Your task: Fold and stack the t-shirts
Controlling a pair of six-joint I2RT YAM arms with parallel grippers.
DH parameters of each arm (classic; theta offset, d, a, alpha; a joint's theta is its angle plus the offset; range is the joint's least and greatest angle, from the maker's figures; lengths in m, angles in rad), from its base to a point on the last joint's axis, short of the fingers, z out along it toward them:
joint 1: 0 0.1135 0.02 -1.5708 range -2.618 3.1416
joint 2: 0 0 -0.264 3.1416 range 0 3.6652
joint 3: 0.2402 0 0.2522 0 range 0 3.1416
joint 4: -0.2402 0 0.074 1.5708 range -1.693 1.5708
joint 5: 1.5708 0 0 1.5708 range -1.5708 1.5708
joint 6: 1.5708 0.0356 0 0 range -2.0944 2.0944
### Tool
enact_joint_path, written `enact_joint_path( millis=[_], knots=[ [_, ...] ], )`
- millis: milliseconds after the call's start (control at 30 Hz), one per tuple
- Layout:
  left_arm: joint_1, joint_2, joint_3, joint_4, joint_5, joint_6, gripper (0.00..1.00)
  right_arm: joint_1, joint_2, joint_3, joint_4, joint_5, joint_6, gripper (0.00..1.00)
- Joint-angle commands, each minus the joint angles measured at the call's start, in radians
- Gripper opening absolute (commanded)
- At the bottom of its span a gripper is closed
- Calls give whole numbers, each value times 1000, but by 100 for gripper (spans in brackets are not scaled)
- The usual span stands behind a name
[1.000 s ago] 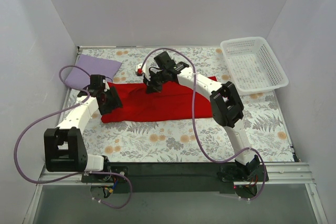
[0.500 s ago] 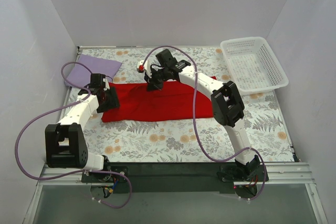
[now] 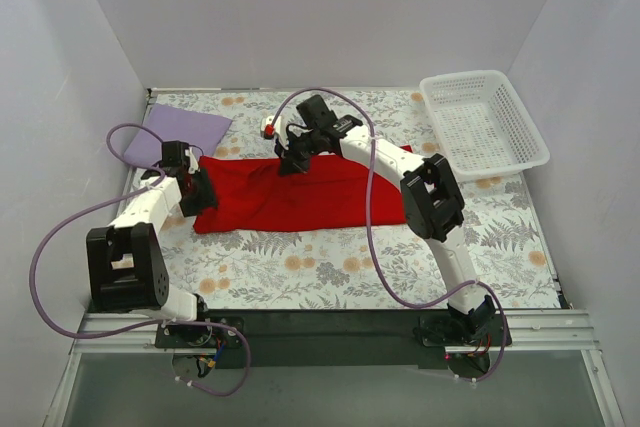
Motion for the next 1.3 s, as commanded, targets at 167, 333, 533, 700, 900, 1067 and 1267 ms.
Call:
enact_joint_path(
  millis=[167,333,533,700,900,1067,1267],
  knots=[
    [6,12,20,4,106,8,36,-3,30,53,39,-6,28,1],
    [6,24,20,1,105,7,28,-5,53,76,43,13,54,1],
    [6,32,26,-11,73,2,36,-5,64,83,51,30,63,1],
    [6,29,23,-13,57,1,38,-5,70,95,53,27,74,1],
    [6,52,23,-16,71,1,29,-5,68,99,57,33,79,1],
    [6,53,25,-19,62,-2,0,-5,68,98,57,31,83,1],
    [6,35,52,-21,4,5,0,-5,64,96,57,37,85,1]
  ],
)
